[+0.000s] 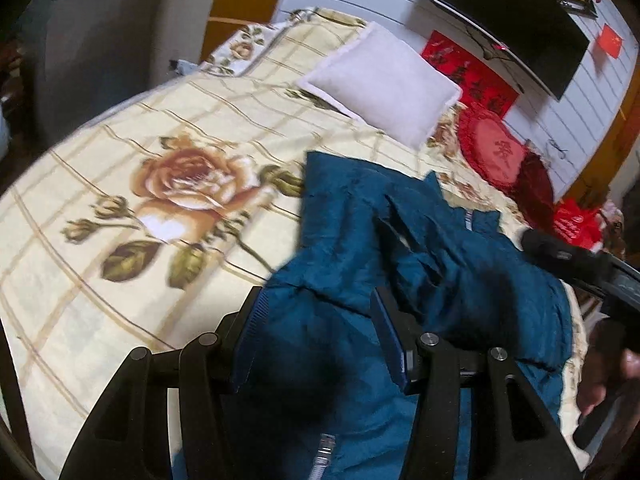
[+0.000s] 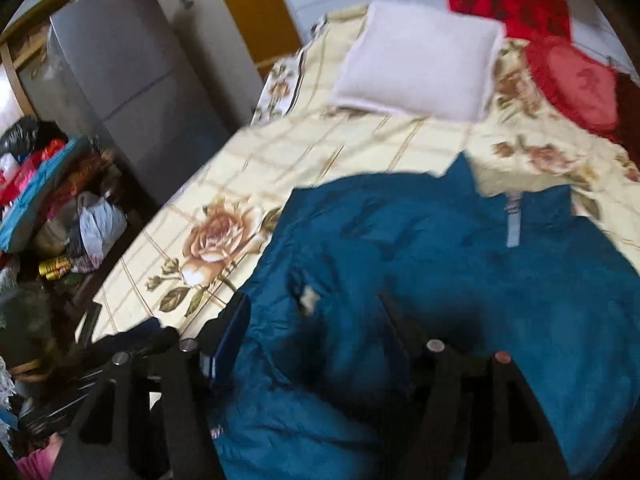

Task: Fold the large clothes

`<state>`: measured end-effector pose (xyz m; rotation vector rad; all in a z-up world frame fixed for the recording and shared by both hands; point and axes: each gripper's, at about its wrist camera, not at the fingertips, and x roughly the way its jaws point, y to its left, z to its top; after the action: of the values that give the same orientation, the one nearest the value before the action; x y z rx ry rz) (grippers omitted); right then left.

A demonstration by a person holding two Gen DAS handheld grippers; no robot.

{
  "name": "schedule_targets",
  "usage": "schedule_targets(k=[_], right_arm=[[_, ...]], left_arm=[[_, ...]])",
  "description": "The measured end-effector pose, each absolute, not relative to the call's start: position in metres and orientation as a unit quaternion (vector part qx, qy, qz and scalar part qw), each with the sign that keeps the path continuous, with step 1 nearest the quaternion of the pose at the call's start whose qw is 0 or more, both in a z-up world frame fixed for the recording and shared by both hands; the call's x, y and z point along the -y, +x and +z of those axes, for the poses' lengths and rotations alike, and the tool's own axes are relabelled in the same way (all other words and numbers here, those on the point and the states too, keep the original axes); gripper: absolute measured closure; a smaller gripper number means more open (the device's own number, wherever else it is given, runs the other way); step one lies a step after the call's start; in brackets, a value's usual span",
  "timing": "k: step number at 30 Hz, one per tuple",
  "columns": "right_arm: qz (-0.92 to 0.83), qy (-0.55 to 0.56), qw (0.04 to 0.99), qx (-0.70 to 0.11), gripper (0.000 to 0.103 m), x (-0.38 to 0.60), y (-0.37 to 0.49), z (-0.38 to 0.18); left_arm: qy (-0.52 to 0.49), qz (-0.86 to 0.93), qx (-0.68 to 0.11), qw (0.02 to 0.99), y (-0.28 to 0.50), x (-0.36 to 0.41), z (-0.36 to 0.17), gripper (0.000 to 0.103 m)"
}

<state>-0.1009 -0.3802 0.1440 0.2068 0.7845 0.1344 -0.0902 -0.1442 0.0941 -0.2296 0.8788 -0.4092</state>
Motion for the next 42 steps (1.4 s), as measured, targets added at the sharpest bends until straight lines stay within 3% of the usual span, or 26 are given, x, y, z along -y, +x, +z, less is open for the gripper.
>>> schedule_targets(k=[5, 14, 15, 16, 17, 19, 23, 30, 35, 42], right_arm=[[-0.021, 0.079, 0.925, -0.37, 0.031, 0.444, -0.17, 0.156], [-0.112, 0.165, 0.908, -0.368, 0.031, 0.553, -0.252, 0.13], [-0.118, 0.168, 0.908, -0.365, 0.031, 0.558, -0.256, 0.127], [-0.13, 0.169, 0.907, -0.363, 0.031, 0.566, -0.259, 0.125], [-0.137, 0.166, 0.906, -0.364, 0.031, 0.57, -0.26, 0.124], [-0.161, 0.138, 0.905, -0.368, 0.032, 0.572, -0.256, 0.122], [-0.176, 0.122, 0.913, -0.347, 0.042, 0.578, -0.238, 0.117], [-0.24, 0.152, 0.876, -0.389, 0.045, 0.618, -0.181, 0.055], [-0.243, 0.128, 0.877, -0.393, 0.045, 0.61, -0.187, 0.073], [-0.212, 0.122, 0.908, -0.34, 0.044, 0.581, -0.222, 0.113]], left_arm=[[-0.107, -0.231, -0.423, 0.869, -0.097, 0.172, 0.09, 0.039], [-0.06, -0.223, -0.437, 0.87, -0.08, 0.243, 0.071, 0.034], [-0.051, -0.222, -0.445, 0.866, -0.075, 0.25, 0.067, 0.039], [-0.036, -0.22, -0.453, 0.863, -0.068, 0.258, 0.063, 0.063], [-0.024, -0.221, -0.456, 0.862, -0.064, 0.263, 0.062, 0.076], [-0.019, -0.218, -0.442, 0.87, -0.06, 0.262, 0.069, 0.078], [-0.028, -0.215, -0.394, 0.893, -0.057, 0.245, 0.087, 0.073], [0.006, -0.208, -0.425, 0.881, -0.049, 0.249, 0.051, 0.069], [0.005, -0.203, -0.437, 0.876, -0.053, 0.244, 0.066, 0.062], [0.014, -0.199, -0.365, 0.909, -0.07, 0.241, 0.103, 0.043]])
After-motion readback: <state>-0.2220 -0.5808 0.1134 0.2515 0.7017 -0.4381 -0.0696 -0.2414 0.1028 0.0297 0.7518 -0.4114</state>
